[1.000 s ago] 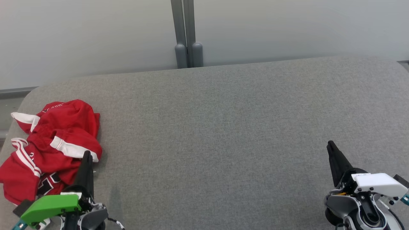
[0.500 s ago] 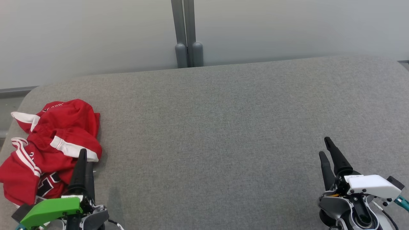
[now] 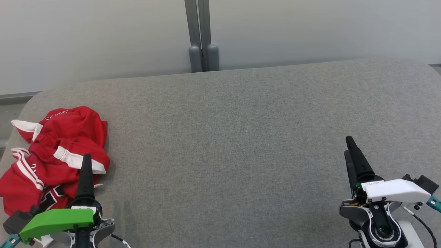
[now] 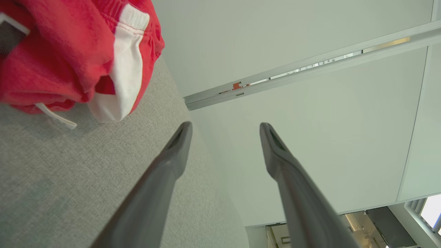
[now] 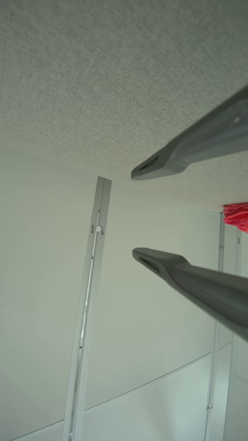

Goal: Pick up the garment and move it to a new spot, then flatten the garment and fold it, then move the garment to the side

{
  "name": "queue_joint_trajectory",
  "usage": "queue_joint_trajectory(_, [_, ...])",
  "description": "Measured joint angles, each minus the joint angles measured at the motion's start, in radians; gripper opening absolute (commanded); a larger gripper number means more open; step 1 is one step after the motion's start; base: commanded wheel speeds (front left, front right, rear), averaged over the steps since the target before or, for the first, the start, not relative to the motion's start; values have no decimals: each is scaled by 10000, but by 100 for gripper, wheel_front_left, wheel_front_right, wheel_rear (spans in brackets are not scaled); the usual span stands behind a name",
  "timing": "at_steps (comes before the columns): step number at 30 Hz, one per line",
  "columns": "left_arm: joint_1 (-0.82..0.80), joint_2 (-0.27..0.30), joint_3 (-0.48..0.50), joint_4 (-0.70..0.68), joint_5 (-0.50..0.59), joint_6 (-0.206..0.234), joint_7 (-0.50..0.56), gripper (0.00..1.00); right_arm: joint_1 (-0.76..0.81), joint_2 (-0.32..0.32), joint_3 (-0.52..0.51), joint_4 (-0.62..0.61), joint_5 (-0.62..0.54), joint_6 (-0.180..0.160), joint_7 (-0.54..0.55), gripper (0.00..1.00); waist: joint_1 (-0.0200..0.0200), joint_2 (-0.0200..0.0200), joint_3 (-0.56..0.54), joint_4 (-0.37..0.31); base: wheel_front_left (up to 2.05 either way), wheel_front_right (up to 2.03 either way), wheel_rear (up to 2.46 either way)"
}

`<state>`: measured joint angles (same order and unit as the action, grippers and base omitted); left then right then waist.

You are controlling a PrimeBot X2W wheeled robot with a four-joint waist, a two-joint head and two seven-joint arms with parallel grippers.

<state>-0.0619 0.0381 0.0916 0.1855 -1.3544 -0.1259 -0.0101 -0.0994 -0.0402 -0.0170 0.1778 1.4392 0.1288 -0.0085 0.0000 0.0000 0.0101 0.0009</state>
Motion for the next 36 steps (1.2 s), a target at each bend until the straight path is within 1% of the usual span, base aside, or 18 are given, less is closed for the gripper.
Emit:
queue_joint_trajectory(7, [-1, 4, -88, -230, 1467, 123, -249, 100, -97, -4, 270, -186, -1229, 0, -265, 100, 0, 0, 20, 6, 0, 0, 0])
queue_joint_trajectory(12, [-1, 8, -245, -378, 2462, 236, -435, 100, -188, -10, 493, -259, -2355, 0, -424, 100, 1, 0, 33, 15, 0, 0, 0])
queue_joint_trajectory(25, [2, 15, -564, -560, 5469, 809, -844, 100, -350, -40, 895, -447, -5191, 0, -834, 100, 0, 0, 83, 27, 0, 0, 0])
queue_joint_trajectory(29, [5, 19, -642, -579, 6224, 930, -974, 100, -374, -92, 1030, -449, -6130, 0, -968, 100, 0, 0, 82, 26, 0, 0, 0])
queue_joint_trajectory(36, [14, 31, -773, -564, 7241, 1103, -1156, 100, -461, -121, 1150, -345, -7632, 0, -1170, 100, 0, 0, 86, 31, 0, 0, 0])
